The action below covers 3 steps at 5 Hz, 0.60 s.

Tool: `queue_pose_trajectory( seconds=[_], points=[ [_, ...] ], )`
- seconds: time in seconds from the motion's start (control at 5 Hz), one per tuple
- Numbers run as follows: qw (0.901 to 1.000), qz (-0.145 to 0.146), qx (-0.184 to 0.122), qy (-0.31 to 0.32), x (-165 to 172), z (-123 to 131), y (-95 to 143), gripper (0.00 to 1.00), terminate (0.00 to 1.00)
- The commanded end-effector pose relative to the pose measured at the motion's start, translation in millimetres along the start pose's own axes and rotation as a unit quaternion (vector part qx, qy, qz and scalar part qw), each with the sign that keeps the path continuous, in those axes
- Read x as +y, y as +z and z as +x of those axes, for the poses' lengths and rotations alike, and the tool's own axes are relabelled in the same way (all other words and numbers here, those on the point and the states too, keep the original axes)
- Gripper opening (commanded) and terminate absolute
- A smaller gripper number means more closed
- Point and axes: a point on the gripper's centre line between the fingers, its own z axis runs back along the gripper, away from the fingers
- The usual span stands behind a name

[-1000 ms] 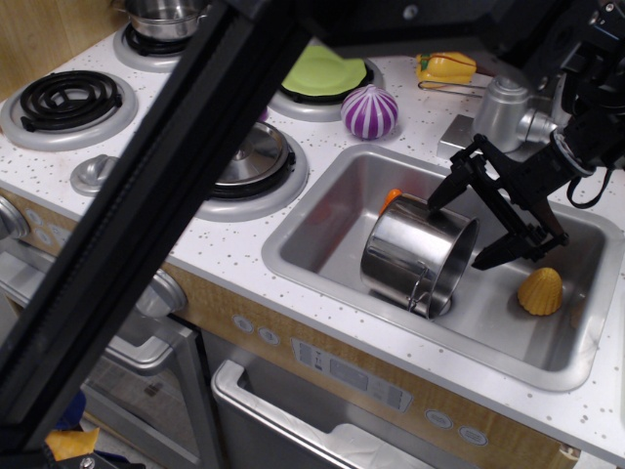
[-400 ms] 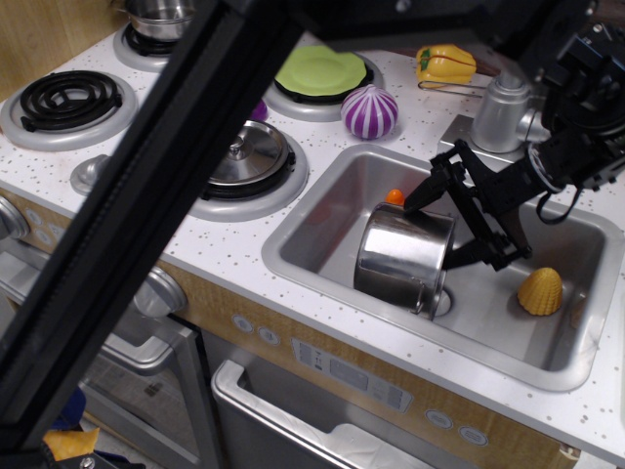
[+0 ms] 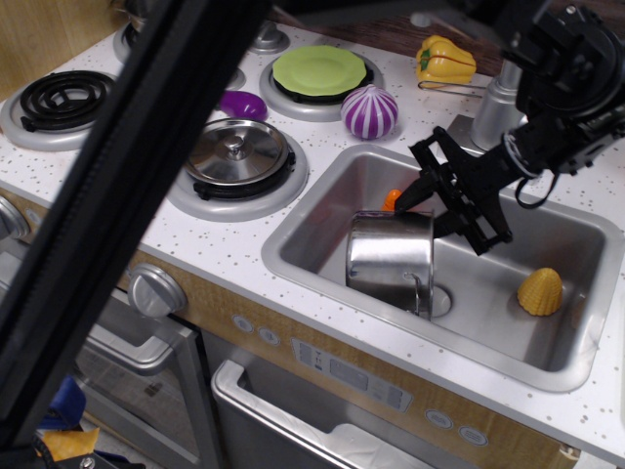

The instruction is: Flip pot upright in sink

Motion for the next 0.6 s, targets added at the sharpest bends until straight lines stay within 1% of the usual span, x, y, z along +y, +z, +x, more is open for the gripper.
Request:
queue_pose_trajectory(
  seconds=[0.0, 0.2, 0.4],
  points=[
    [0.9964, -0.052, -0.048, 0.047, 12, 3, 25, 0.00, 0.00],
    [0.9933, -0.082, -0.054, 0.061, 16, 7, 34, 0.00, 0.00],
    [0.9851, -0.130, -0.072, 0.086, 22, 9, 43, 0.00, 0.00]
  ],
)
